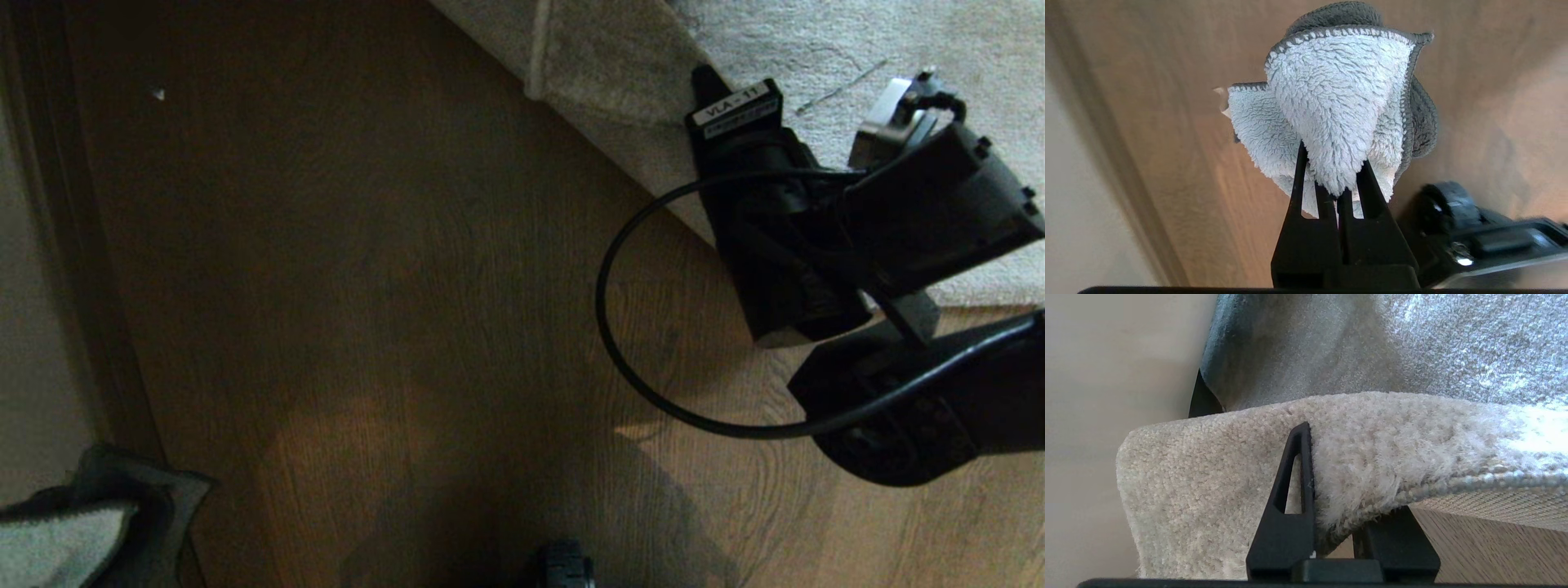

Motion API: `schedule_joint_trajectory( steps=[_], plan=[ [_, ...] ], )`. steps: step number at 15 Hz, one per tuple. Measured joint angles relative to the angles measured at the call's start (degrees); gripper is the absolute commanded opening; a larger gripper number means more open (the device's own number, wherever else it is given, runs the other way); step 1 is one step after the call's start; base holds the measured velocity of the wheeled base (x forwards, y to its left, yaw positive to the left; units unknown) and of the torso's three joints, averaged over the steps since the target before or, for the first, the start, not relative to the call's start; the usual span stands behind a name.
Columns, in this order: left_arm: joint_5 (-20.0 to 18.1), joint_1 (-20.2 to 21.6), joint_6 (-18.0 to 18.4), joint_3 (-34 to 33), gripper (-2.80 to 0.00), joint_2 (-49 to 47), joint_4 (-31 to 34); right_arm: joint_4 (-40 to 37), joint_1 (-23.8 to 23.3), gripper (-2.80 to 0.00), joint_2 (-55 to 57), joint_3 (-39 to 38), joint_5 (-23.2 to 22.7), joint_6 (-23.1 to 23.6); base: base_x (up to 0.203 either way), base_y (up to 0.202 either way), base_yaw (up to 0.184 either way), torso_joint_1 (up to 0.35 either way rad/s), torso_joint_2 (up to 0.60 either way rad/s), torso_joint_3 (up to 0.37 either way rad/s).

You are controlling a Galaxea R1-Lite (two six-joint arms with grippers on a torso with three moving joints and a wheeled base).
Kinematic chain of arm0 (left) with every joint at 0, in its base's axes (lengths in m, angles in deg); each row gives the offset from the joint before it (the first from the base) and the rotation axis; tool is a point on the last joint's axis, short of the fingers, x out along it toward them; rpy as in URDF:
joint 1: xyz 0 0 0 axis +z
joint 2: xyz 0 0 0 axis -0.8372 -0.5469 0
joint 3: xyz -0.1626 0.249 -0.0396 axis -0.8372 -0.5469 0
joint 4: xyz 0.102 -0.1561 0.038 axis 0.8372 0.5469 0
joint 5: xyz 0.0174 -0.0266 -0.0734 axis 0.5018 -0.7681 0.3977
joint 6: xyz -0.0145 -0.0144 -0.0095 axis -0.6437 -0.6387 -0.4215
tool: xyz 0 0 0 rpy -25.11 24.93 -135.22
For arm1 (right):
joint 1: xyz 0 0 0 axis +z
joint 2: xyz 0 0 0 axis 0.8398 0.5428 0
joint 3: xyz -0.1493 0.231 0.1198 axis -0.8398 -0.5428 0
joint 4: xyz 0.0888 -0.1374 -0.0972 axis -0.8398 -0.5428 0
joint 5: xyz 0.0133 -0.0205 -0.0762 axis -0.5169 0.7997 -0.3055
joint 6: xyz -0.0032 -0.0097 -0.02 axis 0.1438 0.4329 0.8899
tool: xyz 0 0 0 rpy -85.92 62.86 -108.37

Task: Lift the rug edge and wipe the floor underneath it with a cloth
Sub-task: Wipe the floor under the carpet with a rag

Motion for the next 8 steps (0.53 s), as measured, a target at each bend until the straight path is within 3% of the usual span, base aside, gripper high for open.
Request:
schedule_joint_trajectory(
  steps=[5,8],
  plan=[
    [-4.4,-0.2,0.1,2.3,-2.80,-5.8,-1.1,-0.1,0.0,-2.80,-0.5,0.5,0.0,-0.2,0.000,0.000,0.000,0.000,0.00,0.000],
    [-5.3,-0.9,0.2,3.0,-2.80,-11.1,-4.9,0.0,0.0,-2.80,-0.6,0.5,0.0,-0.2,0.000,0.000,0.000,0.000,0.00,0.000]
  ],
)
